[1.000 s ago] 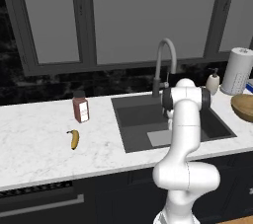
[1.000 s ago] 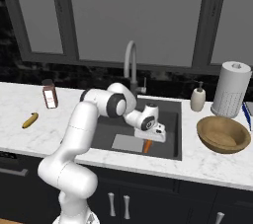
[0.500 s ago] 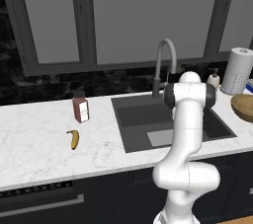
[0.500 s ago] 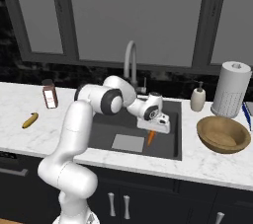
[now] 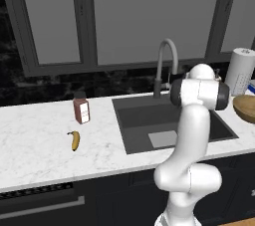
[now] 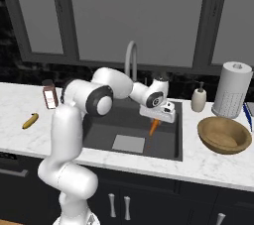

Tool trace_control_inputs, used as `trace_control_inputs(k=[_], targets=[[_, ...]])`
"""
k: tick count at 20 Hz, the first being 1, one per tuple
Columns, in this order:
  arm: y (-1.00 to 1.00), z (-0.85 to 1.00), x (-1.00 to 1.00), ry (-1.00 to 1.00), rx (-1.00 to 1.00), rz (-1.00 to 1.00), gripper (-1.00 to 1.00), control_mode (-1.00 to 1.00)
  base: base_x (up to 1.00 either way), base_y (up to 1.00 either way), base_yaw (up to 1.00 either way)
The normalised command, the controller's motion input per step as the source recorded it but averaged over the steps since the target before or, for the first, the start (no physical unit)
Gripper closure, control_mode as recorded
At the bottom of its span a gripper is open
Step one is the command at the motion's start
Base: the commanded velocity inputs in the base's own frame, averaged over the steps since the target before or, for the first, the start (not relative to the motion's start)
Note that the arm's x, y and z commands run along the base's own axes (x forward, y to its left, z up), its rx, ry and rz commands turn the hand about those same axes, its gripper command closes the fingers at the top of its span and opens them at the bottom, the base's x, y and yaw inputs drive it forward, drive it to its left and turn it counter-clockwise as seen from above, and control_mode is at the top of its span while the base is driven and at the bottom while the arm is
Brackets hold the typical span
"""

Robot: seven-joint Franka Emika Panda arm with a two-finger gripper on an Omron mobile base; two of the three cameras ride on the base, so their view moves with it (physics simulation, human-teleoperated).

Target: Pick the carrot from the sink and place it in the bowl. Then pick the bowl and place it in the microwave. Then close the microwave door and press the start button.

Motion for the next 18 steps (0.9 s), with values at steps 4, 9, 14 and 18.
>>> trace_control_inputs(k=[4,9,14,18], targets=[[-0.1,0.52,-0.92,-0.17,0.0,-0.06,1.0,-1.0,0.0,0.0,0.0],[-0.01,0.41,-0.99,-0.17,0.0,-0.06,1.0,-1.0,0.0,0.0,0.0],[0.01,0.61,-0.99,-0.17,0.0,-0.06,1.0,-1.0,0.0,0.0,0.0],[0.07,0.74,-0.83,-0.19,0.0,-0.07,1.0,-1.0,0.0,0.0,0.0]])
